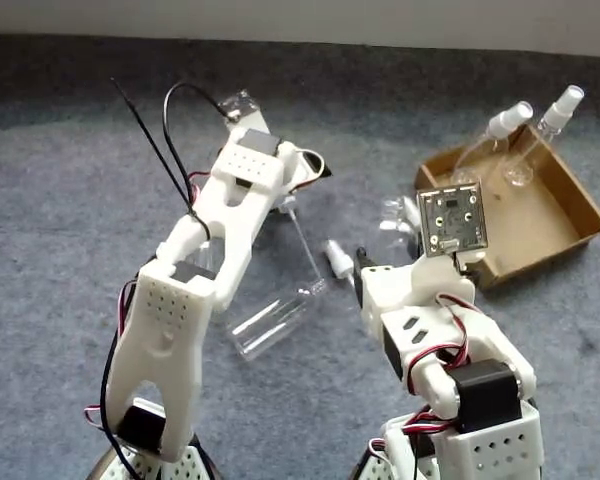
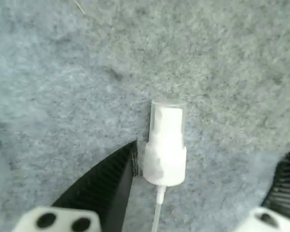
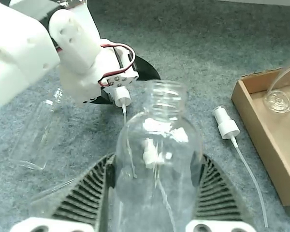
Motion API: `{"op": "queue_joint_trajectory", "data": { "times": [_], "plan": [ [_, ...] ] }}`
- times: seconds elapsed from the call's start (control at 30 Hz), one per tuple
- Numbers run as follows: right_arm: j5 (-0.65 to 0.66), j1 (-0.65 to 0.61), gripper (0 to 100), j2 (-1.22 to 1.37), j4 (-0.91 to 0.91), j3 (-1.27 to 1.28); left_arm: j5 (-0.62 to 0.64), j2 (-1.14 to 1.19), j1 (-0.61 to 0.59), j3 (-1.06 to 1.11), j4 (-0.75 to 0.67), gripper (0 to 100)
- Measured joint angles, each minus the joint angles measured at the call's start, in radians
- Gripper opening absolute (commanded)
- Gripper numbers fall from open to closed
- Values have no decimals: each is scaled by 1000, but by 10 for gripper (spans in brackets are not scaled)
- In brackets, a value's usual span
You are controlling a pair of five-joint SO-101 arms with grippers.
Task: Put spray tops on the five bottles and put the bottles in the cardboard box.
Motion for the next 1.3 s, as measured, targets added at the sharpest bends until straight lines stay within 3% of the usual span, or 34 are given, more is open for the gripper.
{"op": "queue_joint_trajectory", "data": {
  "times": [0.77, 0.83, 1.1, 1.3],
  "plan": [
    [0, 0, 102, 0, 0, 9, 3, 44, -8, -2, -60, 388],
    [0, 0, 102, 0, -2, 9, 5, 61, -6, -5, -68, 356],
    [0, 0, 102, 0, -2, 9, 5, 71, -6, -40, -46, 56],
    [0, 0, 102, 0, -2, 9, 5, 92, -2, -55, -46, 6]
  ]
}}
